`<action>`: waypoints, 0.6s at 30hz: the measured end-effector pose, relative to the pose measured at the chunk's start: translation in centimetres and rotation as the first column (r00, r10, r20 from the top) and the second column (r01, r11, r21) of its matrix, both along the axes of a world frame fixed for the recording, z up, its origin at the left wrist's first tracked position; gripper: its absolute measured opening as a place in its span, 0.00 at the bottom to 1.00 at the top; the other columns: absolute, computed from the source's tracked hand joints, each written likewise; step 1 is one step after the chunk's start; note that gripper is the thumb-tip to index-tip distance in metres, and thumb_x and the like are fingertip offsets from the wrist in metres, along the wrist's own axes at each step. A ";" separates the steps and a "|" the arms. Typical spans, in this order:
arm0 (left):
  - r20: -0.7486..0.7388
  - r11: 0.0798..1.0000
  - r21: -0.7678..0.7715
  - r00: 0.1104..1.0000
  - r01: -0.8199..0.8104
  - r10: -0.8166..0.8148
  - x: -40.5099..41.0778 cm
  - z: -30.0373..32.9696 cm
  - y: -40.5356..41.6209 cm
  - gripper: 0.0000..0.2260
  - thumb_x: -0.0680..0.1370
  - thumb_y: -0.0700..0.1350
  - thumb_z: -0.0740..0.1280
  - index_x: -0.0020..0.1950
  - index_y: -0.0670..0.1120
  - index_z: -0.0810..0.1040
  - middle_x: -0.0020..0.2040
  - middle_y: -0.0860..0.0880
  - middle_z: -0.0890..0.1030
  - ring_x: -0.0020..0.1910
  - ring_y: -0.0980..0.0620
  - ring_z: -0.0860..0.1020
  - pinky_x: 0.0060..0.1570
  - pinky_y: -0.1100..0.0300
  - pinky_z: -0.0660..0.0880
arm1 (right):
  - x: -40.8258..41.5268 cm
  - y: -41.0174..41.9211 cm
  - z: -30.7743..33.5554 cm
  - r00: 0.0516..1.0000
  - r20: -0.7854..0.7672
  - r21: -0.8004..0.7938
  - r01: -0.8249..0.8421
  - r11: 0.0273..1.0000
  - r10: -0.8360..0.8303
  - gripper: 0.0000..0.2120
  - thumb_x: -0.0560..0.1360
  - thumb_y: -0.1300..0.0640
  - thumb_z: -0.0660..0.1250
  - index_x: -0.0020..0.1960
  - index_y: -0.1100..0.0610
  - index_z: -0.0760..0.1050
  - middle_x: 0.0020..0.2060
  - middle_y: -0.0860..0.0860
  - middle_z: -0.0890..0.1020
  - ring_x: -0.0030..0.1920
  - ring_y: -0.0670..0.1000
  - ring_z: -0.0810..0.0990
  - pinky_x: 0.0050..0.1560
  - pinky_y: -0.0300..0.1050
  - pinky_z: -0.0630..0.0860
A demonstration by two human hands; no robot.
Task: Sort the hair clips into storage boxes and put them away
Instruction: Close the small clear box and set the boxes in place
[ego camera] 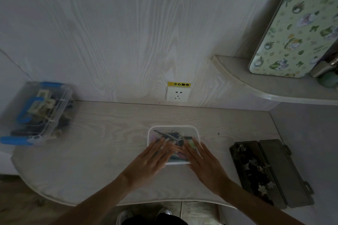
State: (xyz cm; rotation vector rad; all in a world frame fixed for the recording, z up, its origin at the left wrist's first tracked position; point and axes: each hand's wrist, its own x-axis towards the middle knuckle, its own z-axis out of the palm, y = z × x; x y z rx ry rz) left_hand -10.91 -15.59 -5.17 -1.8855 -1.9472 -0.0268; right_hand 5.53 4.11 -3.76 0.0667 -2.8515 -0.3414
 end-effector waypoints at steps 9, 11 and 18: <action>0.044 0.999 0.032 0.999 0.006 -0.008 -0.6 1.5 0.5 0.19 0.84 0.46 0.46 0.70 0.44 0.67 0.68 0.43 0.73 0.67 0.44 0.71 0.67 0.48 0.69 | -0.1 0.0 0.6 0.990 0.140 -0.143 0.042 0.989 -0.021 0.35 0.76 0.52 0.60 0.76 0.59 0.48 0.72 0.57 0.63 0.72 0.60 0.60 0.70 0.55 0.59; 0.121 0.999 0.052 0.993 -0.004 -0.002 -0.7 2.1 0.8 0.19 0.81 0.51 0.55 0.69 0.46 0.67 0.67 0.45 0.74 0.66 0.47 0.72 0.70 0.50 0.61 | -0.5 -0.1 1.9 0.982 0.179 -0.283 0.105 0.953 -0.055 0.32 0.77 0.48 0.57 0.76 0.56 0.49 0.71 0.55 0.65 0.72 0.57 0.63 0.67 0.54 0.69; 0.605 0.971 0.037 0.778 -0.237 0.167 0.6 3.9 0.4 0.36 0.70 0.62 0.66 0.73 0.48 0.61 0.73 0.48 0.63 0.72 0.52 0.63 0.66 0.53 0.69 | -0.6 -1.6 4.5 0.956 0.143 -0.670 0.283 0.687 -0.255 0.29 0.77 0.37 0.54 0.74 0.49 0.56 0.73 0.44 0.57 0.74 0.42 0.50 0.75 0.46 0.52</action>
